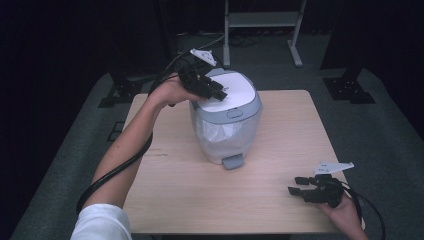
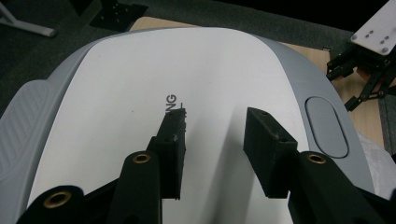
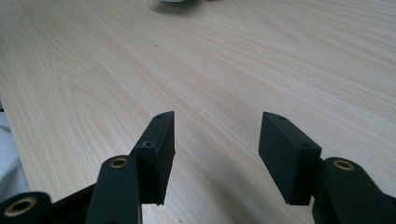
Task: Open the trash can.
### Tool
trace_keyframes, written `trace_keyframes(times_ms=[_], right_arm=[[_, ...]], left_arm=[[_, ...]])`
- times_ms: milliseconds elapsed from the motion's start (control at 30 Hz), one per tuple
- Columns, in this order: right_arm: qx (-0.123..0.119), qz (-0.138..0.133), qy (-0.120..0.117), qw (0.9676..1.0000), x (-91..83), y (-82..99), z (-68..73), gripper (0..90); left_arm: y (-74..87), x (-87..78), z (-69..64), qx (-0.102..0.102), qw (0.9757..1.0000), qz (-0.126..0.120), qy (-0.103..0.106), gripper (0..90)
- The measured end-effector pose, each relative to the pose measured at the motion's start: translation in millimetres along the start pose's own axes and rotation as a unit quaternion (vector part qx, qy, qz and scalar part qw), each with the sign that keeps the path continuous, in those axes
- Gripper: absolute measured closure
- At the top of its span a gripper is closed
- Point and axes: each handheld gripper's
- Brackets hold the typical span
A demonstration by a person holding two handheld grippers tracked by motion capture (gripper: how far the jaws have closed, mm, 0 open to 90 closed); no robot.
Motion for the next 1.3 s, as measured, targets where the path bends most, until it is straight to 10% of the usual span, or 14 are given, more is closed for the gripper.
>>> trace_keyframes(times_ms=[633,1300], right_arm=[[-0.007,-0.004,-0.003,1.0,-0.1,-3.6,0.7,44.8],[-0.011,-0.005,0.0,0.9999,2.6,-7.2,1.7,44.3]], left_arm=[[-8.7,4.4,-16.8,0.026,0.9993,0.01,-0.025,46.3],[23.3,-54.0,-15.4,-0.008,0.998,0.004,-0.063,27.7]])
Point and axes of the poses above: each handheld gripper's, and its own axes: x roughly forward along the jaws, y roughly out of its underside, z roughly to its left, and after that the axes turned 10 degrees about -y, right-handed
